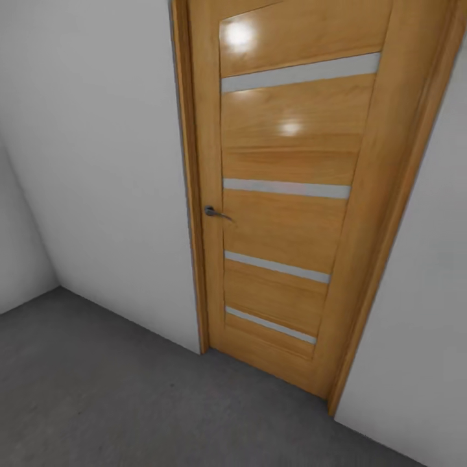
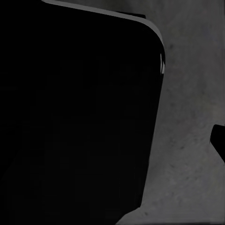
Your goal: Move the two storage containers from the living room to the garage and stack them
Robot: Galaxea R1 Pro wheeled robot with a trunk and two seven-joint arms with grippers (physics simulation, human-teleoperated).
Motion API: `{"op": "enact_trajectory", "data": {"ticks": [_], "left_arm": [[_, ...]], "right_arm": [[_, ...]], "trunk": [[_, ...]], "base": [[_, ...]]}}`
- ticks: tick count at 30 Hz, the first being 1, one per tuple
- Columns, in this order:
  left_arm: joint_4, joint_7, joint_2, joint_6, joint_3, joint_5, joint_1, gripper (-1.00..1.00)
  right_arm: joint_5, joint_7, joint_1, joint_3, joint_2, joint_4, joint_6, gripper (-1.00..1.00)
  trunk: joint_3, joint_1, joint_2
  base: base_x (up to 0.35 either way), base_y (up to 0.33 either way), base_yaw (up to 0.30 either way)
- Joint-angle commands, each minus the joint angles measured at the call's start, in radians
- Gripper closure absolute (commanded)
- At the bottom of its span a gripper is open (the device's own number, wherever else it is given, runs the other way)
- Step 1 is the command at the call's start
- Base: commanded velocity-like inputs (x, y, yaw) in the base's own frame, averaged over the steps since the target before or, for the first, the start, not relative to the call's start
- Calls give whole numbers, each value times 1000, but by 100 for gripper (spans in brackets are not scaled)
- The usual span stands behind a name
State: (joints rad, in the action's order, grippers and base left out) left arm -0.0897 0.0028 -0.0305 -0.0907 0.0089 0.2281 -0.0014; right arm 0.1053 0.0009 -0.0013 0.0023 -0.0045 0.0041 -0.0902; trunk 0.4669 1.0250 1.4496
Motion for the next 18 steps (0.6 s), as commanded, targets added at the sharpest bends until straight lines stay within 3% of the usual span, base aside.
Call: {"op": "enact_trajectory", "data": {"ticks": [1,7,18], "left_arm": [[0,0,0,-3,0,5,0,-100],[0,0,0,-3,0,5,0,-100],[1,0,1,-1,0,7,0,-100]], "right_arm": [[10,-1,0,0,0,0,-3,-100],[10,-3,0,2,0,0,-3,-100],[10,-8,0,4,0,0,-3,-100]], "trunk": [[1,0,0],[1,0,0],[1,0,0]], "base": [[0,0,-275],[64,0,-117],[294,75,-6]]}}
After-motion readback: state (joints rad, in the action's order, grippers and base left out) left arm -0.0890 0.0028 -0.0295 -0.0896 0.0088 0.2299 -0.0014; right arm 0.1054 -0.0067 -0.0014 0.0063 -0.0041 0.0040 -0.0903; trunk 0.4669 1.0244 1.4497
